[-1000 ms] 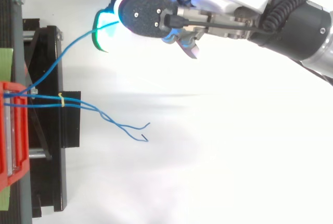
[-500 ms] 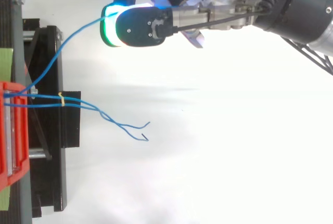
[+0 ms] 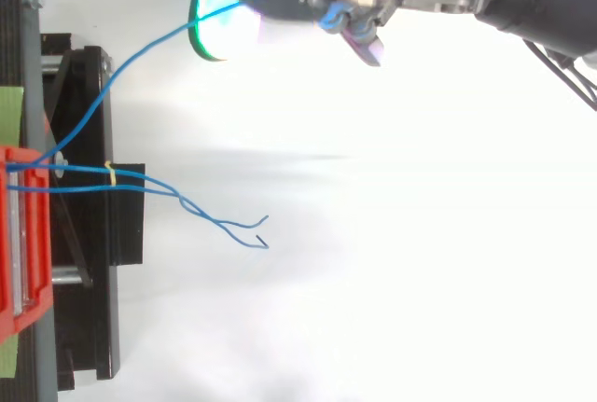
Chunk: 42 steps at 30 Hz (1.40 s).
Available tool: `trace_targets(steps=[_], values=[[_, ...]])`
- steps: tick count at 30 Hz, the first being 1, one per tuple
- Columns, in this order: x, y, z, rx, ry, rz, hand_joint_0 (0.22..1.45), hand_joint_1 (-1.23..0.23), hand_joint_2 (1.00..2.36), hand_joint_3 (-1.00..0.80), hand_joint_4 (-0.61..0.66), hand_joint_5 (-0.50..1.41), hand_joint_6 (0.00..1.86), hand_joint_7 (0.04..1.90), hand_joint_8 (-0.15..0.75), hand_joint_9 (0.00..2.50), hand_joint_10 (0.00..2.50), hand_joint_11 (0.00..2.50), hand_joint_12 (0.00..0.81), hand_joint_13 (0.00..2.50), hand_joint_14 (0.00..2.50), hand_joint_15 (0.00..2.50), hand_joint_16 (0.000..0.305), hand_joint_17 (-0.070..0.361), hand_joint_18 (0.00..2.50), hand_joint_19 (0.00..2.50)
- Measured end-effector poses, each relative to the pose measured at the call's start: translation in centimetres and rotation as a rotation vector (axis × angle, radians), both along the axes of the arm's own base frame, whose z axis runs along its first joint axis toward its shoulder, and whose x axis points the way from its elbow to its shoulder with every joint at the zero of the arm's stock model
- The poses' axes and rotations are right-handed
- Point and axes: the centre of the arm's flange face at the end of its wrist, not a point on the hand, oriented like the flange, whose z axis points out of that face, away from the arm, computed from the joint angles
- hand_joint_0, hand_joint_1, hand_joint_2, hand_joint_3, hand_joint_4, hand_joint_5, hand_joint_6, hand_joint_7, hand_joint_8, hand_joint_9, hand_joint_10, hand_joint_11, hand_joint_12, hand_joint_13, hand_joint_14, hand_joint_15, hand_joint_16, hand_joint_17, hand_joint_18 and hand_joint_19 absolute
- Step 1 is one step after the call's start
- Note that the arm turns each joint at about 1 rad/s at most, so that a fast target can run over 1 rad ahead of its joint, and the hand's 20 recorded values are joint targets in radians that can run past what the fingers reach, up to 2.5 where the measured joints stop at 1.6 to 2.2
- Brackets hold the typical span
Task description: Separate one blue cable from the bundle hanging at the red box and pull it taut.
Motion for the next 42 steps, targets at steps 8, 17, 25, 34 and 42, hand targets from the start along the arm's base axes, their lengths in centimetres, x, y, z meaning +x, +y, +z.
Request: trace_targets(steps=[8, 17, 25, 34, 42], values=[[0.32, 0.01, 0.27, -0.024, -0.024, -0.002, 0.63, -0.66, 1.02, -0.09, 0.13, -0.20, 0.77, 1.07, 0.315, 0.85, 2.50, 2.50, 0.461, 1.43, 2.50, 1.88, 0.043, 0.096, 1.83, 1.19], [0.34, 0.05, 0.26, -0.027, -0.024, -0.002, 0.57, -0.28, 1.00, -0.50, 0.13, -0.19, 0.75, 1.10, 0.321, 0.87, 2.50, 2.44, 0.452, 1.40, 2.50, 1.82, 0.042, 0.093, 1.79, 1.17], [0.35, 0.05, 0.27, -0.027, -0.025, -0.002, 0.63, -0.65, 1.02, -0.02, 0.15, -0.19, 0.76, 1.05, 0.320, 0.87, 2.50, 2.46, 0.440, 1.44, 2.50, 1.83, 0.045, 0.102, 1.86, 1.13], [0.44, 0.27, 0.32, -0.027, -0.031, -0.007, 0.65, -0.70, 1.02, 0.00, 0.14, -0.21, 0.81, 1.02, 0.290, 0.78, 2.50, 2.37, 0.438, 1.38, 2.50, 1.88, 0.045, 0.101, 1.83, 1.21], [0.47, 0.37, 0.29, -0.027, -0.031, -0.007, 0.63, -0.76, 1.02, -0.23, 0.12, -0.22, 0.82, 1.06, 0.292, 0.71, 2.50, 2.48, 0.438, 1.28, 2.50, 1.93, 0.039, 0.088, 1.73, 1.39]])
